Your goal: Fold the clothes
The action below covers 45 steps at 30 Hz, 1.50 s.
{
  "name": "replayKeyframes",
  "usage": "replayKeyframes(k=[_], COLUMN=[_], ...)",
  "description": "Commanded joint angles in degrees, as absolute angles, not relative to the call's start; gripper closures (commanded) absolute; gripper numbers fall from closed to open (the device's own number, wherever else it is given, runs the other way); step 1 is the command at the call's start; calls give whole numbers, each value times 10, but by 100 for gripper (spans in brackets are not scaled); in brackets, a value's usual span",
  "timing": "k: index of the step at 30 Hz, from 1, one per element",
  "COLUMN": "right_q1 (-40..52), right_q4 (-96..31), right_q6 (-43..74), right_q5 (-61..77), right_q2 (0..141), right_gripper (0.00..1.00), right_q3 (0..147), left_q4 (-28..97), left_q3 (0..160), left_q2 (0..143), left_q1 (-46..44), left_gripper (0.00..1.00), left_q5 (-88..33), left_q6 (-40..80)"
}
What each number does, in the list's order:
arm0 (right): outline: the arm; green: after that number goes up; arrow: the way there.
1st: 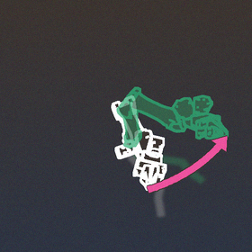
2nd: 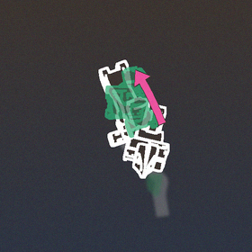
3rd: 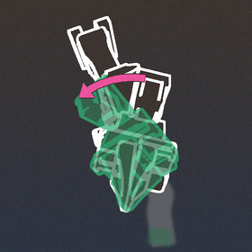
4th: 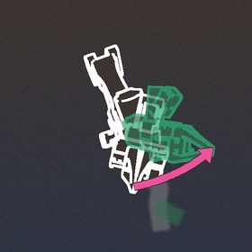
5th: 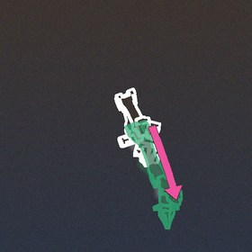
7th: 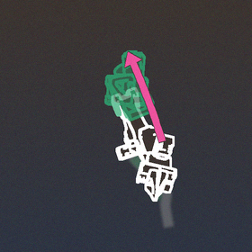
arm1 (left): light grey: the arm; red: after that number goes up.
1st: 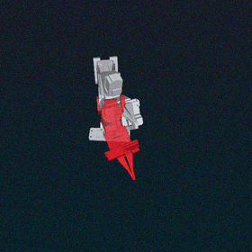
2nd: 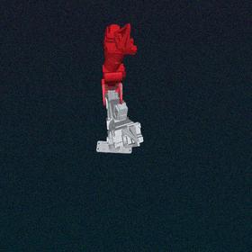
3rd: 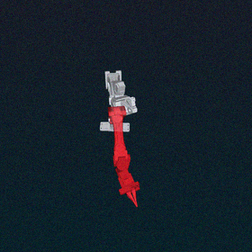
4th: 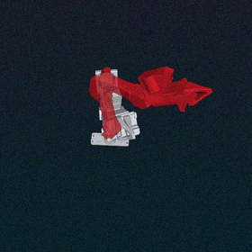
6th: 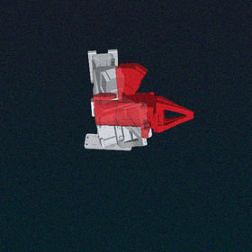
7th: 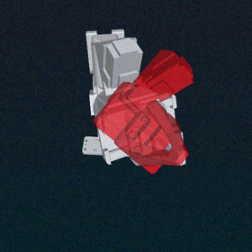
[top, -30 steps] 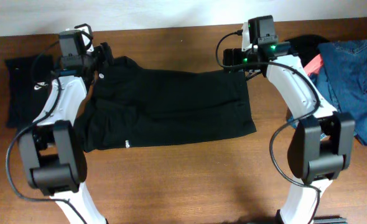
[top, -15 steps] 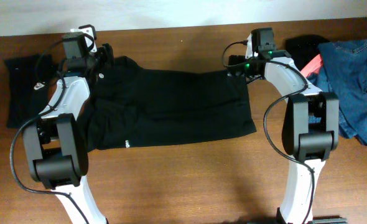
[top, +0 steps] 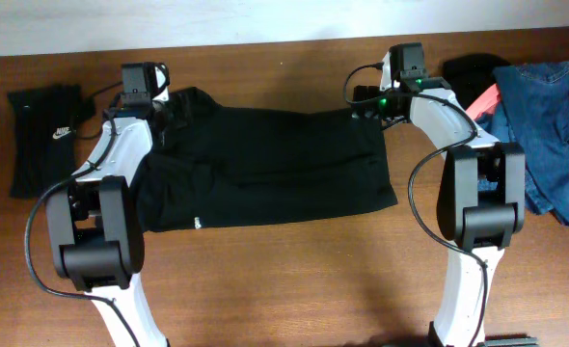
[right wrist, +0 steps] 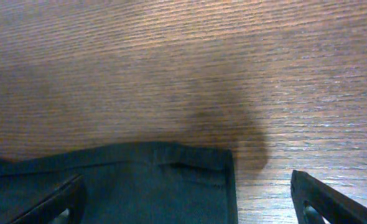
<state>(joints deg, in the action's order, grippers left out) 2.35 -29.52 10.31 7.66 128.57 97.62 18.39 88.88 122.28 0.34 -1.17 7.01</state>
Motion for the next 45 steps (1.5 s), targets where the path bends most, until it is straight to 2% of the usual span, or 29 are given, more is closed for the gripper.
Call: replayKeyframes(k=[1,11,31,39,45], right_q1=[27,39,60,60,60], right_q4=[-289,-266,-262,-260,-259], right_q6=[97,97,97,97,97], right_q5=[85,120,53,53,53], right_q2=[1292,1309,1318,1325,1325], right_gripper=[2,2,2,2,2], right_q3=[985,985,983,983,983], left_q4=[171,135,94,99,116], left_q3=[901,901,901,909,909], left_q2=[1230,1236,1278,1278,1278], left_q1=[6,6,7,10,11], left_gripper=[28,28,28,24,24], left_q5=[13,15,13,41,61], left_q6=[55,55,36,15,111])
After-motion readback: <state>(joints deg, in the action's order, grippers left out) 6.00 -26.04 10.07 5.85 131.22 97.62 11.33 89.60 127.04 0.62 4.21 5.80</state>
